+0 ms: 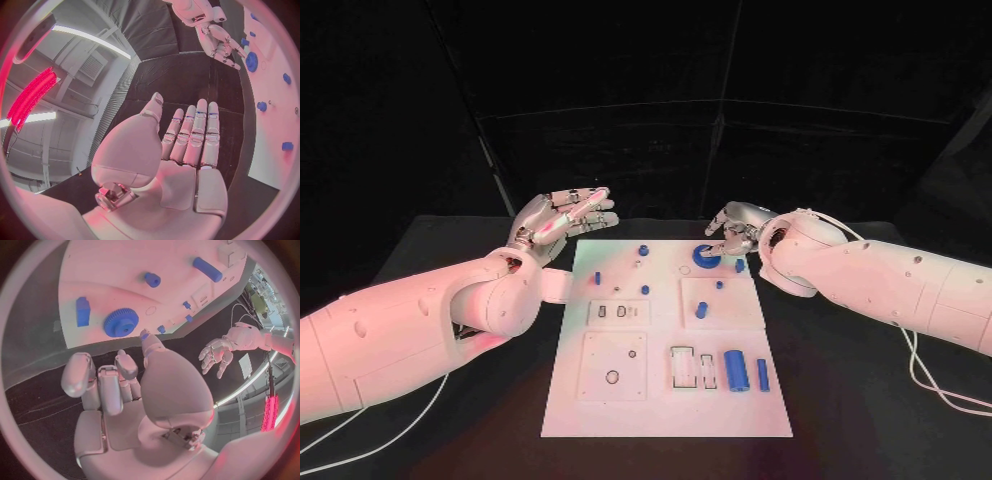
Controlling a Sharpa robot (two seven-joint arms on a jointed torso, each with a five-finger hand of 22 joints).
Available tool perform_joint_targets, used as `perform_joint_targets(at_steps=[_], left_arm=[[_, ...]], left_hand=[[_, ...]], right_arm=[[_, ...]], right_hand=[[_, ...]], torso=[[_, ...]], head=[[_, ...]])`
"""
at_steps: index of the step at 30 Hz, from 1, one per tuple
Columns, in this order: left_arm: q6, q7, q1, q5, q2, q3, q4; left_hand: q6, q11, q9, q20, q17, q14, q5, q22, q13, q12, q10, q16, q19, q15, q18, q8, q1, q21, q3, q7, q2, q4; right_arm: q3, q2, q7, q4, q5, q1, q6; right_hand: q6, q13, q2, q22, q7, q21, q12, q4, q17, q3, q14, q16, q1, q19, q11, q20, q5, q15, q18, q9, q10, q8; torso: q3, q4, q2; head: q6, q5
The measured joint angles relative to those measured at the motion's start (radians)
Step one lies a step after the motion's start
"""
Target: Assemble the parts on the task board
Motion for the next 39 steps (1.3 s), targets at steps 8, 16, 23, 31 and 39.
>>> perform_joint_targets(at_steps=[8, 16, 23, 31, 39], left_arm=[[0.001, -0.002, 0.000, 0.004, 0.007, 0.000, -0.008], [0.001, -0.003, 0.000, 0.005, 0.009, 0.000, -0.012], [0.001, -0.005, 0.000, 0.006, 0.011, 0.000, -0.013], [0.001, -0.005, 0.000, 0.007, 0.013, 0.000, -0.016], [0.000, -0.006, 0.000, 0.007, 0.016, 0.000, -0.019]], left_hand=[[0.000, 0.000, 0.000, 0.000, -0.001, 0.000, 0.000, 0.000, 0.000, 0.000, 0.000, 0.000, 0.000, 0.000, 0.000, 0.000, 0.000, 0.000, -0.003, 0.000, 0.000, 0.003], [0.000, 0.000, 0.000, 0.000, -0.001, 0.000, 0.000, -0.001, 0.000, 0.000, 0.000, 0.000, 0.000, 0.000, 0.000, 0.000, 0.000, 0.000, -0.006, 0.000, 0.000, 0.000], [0.000, 0.000, 0.000, 0.000, -0.001, 0.000, 0.000, -0.001, 0.000, 0.000, 0.000, 0.000, 0.000, 0.000, 0.000, 0.000, 0.000, 0.000, -0.006, 0.000, 0.000, 0.000], [0.000, 0.000, 0.000, 0.000, -0.002, 0.000, 0.000, -0.001, 0.000, 0.000, 0.000, 0.000, 0.000, 0.000, 0.000, 0.000, 0.000, 0.000, -0.006, 0.000, 0.000, 0.000], [0.000, 0.000, 0.000, 0.000, -0.002, 0.000, 0.000, -0.001, 0.000, 0.000, 0.000, 0.000, 0.000, 0.000, 0.000, 0.000, 0.000, 0.000, -0.006, 0.000, 0.000, 0.000]], right_arm=[[0.000, 0.004, -0.020, 0.002, -0.043, -0.001, 0.040], [0.000, 0.011, -0.030, -0.005, -0.071, -0.001, 0.075], [0.000, 0.017, -0.033, -0.023, -0.082, -0.001, 0.100], [0.000, 0.024, -0.037, -0.031, -0.088, 0.000, 0.111], [0.001, 0.031, -0.040, -0.034, -0.094, 0.001, 0.117]], right_hand=[[0.005, 0.093, 0.011, 0.026, 0.002, 0.015, 0.085, 0.006, 0.000, -0.017, 0.000, 0.015, 0.018, 0.011, 0.000, 0.001, 0.037, 0.000, 0.000, 0.001, 0.039, 0.006], [0.015, 0.114, 0.019, 0.033, -0.001, 0.015, 0.098, 0.004, 0.000, -0.020, 0.000, 0.015, 0.026, 0.013, -0.002, 0.002, 0.044, 0.000, 0.000, 0.002, 0.044, 0.013], [0.023, 0.128, 0.029, 0.036, -0.003, 0.019, 0.110, 0.004, 0.000, -0.020, 0.000, 0.018, 0.047, 0.012, -0.002, 0.002, 0.060, 0.000, 0.000, 0.002, 0.051, 0.020], [0.032, 0.135, 0.039, 0.038, -0.005, 0.023, 0.115, 0.004, 0.000, -0.020, 0.000, 0.018, 0.057, 0.012, -0.006, 0.002, 0.055, 0.000, 0.000, 0.002, 0.055, 0.024], [0.050, 0.150, 0.049, 0.042, -0.008, 0.023, 0.129, 0.004, 0.000, -0.020, 0.000, 0.023, 0.067, 0.016, -0.006, -0.002, 0.044, 0.000, 0.000, 0.004, 0.062, 0.032]], torso=[[0.0013, -0.0010, 0.000], [0.0007, -0.0004, 0.000], [0.0005, -0.0004, 0.001], [0.0005, -0.0004, 0.001], [0.0007, -0.0004, 0.001]], head=[[0.006, -0.009], [0.007, -0.009], [0.005, -0.011], [0.000, -0.009], [-0.004, -0.009]])
